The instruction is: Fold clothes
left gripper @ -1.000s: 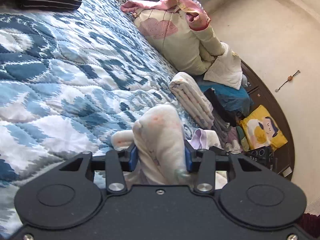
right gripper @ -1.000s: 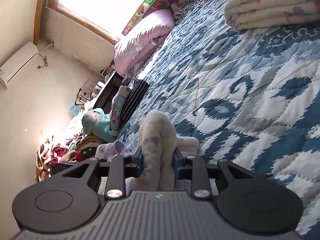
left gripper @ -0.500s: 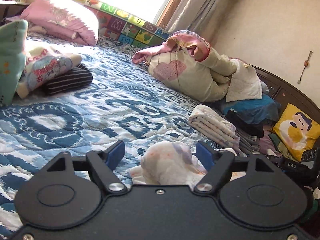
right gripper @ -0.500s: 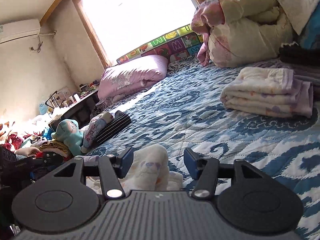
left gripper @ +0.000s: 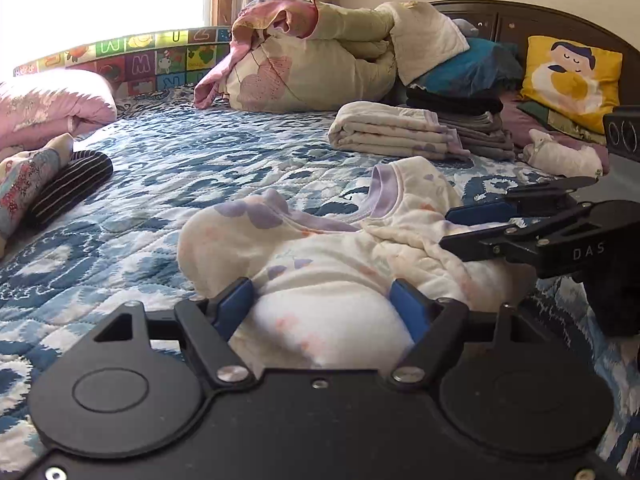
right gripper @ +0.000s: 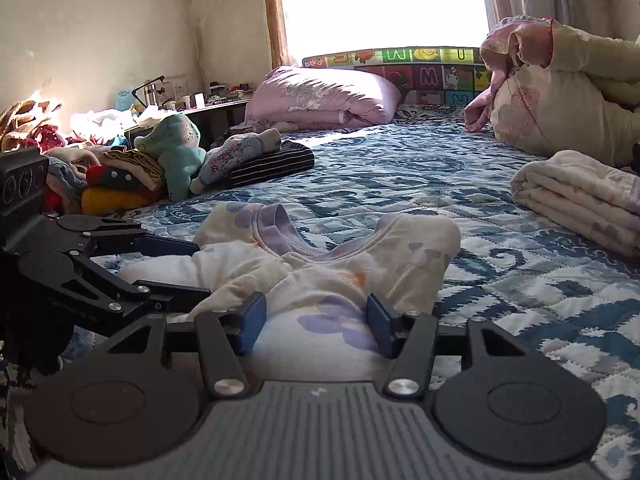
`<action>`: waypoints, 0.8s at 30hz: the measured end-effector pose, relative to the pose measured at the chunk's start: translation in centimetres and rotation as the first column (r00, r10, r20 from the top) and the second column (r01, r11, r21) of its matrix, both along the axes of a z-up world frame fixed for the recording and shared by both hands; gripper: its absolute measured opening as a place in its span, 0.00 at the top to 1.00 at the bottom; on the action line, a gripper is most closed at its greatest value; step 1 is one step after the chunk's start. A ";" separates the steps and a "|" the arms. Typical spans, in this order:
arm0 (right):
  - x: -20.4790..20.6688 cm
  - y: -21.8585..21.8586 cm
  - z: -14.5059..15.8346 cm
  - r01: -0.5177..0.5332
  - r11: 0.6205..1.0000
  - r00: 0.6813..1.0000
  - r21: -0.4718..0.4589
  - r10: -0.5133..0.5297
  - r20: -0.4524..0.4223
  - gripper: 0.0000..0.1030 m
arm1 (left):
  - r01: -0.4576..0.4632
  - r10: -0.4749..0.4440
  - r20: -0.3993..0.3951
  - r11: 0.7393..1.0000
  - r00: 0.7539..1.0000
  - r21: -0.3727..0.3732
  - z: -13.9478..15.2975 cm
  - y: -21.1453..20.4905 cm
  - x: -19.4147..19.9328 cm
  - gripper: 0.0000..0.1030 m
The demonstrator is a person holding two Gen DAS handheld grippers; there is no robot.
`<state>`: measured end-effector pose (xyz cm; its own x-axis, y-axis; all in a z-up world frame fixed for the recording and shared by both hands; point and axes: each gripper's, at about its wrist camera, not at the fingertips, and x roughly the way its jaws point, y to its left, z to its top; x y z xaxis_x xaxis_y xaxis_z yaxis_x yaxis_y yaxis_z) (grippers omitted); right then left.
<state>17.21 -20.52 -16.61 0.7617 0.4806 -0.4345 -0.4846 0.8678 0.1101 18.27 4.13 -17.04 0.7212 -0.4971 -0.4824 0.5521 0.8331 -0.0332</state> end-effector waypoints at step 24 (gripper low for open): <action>-2.4 2.0 -0.3 0.027 1.000 0.999 -0.010 -0.027 -0.023 0.47 | -0.062 0.061 -0.036 0.998 0.997 -0.013 0.0 -0.8 -2.3 0.48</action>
<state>14.85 -18.48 -16.93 0.7640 0.4561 -0.4564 -0.4588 0.8814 0.1127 15.94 3.35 -16.99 0.7329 -0.4595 -0.5017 0.4980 0.8648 -0.0645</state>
